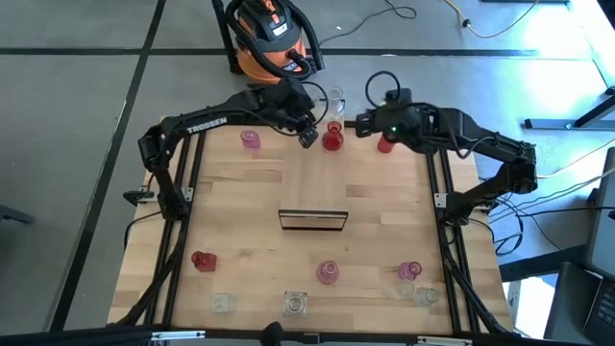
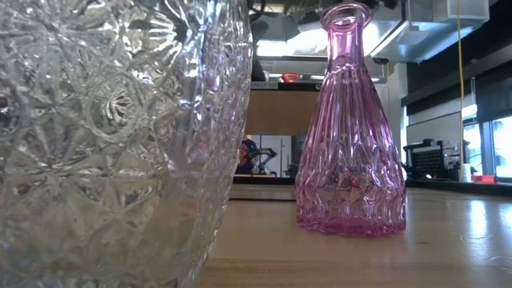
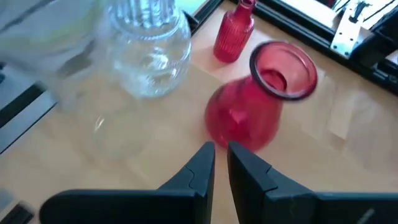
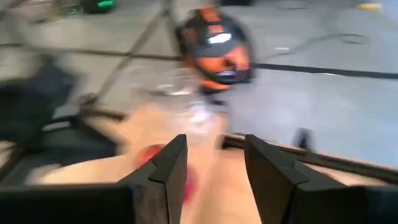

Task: Sort vases onto shelf
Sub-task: Put the red vase on the shelf aligned with the other red vase

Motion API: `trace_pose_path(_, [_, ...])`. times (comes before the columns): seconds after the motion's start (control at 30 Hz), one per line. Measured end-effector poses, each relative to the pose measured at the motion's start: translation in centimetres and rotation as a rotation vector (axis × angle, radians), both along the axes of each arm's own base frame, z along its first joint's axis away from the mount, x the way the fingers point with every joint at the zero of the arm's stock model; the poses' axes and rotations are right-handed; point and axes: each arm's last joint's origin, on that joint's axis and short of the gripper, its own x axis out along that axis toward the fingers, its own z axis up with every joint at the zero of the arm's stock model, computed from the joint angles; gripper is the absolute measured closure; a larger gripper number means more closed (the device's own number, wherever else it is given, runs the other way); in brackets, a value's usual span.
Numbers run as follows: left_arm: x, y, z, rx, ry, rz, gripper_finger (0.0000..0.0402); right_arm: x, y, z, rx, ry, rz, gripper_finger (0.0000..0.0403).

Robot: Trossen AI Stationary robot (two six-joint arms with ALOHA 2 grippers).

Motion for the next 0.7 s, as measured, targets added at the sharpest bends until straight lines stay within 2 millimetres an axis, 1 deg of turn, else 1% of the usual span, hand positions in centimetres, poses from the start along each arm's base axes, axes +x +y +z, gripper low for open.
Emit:
trace_pose_path(0.1, [-1.2,-0.7,1.2,0.014,0.014,-0.019,0.0365,-0.7,-0.4,-1.3,-0.021,0.069,-0.116,0.0259])
trace_pose_path(0.2, [-2.8,-1.4,2.3,0.030,0.058,-0.032,0.0365,-0.9,-1.1,-2.6,0.010,0.125,-0.150,0.0259])
trace_pose_path(0.3, [-4.3,-1.9,2.9,0.052,0.137,-0.038,0.0365,-1.0,-2.3,-4.4,0.065,0.167,-0.172,0.0259])
trace_pose_path(0.43, [-6.2,-2.0,3.4,0.033,0.197,-0.044,0.0365,-1.2,-4.6,-7.5,0.174,0.191,-0.211,0.0256])
trace_pose_path(0.57, [-7.1,-1.8,3.4,0.010,0.233,-0.035,0.0365,-2.1,-7.0,-10.3,0.258,0.236,-0.251,0.0244])
trace_pose_path(0.63, [-7.3,-1.7,3.5,0.007,0.231,-0.034,0.0365,-2.6,-8.0,-11.3,0.293,0.236,-0.276,0.0237])
trace_pose_path(0.7, [-7.3,-1.7,3.5,0.002,0.226,-0.045,0.0365,-3.1,-8.9,-11.9,0.326,0.238,-0.285,0.0231])
